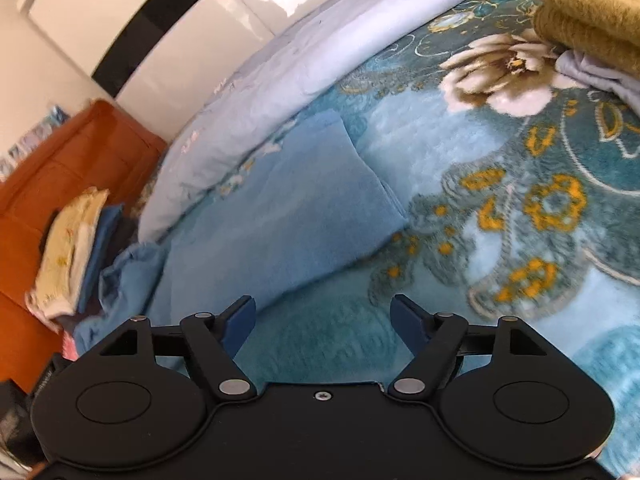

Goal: Fold clothes

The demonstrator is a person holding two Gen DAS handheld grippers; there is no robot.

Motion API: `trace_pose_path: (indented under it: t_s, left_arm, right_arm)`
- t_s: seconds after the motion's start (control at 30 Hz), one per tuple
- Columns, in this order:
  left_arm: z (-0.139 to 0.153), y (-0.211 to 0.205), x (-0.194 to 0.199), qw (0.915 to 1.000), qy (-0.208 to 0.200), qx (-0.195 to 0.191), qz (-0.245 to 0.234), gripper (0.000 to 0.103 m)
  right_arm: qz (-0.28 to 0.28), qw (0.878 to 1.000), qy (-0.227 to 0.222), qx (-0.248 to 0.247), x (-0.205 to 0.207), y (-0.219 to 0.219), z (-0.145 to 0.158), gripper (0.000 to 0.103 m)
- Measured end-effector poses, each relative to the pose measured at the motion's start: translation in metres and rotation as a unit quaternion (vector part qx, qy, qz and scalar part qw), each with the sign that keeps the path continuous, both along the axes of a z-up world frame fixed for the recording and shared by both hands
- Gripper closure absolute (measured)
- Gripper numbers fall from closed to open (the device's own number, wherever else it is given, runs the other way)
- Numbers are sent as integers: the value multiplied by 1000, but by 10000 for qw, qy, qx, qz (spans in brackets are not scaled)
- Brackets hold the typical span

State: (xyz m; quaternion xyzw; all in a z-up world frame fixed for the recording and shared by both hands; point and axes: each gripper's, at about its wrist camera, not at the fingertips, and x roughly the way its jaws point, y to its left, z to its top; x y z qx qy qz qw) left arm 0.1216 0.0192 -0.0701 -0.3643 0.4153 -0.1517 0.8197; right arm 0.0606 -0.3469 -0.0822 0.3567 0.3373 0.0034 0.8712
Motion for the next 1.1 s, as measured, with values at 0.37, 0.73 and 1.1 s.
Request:
trace_pose_path:
  t_s: [0.37,0.73,1.1]
  left_arm:
    - [-21,1,34,9868,-230,-1207,1057,7]
    - [-38,2,18,9746,621,-1939,934,17]
    - [-54,15,49,9558,409,-2421,1621,20]
  right_arm:
    - [-909,9835,-507,1482,27,-27,-26,28]
    - [-1246,9583,-378,2544,16,-23,-42,50]
    - [-1516,9540,-369,2562,19,-26,-53,70]
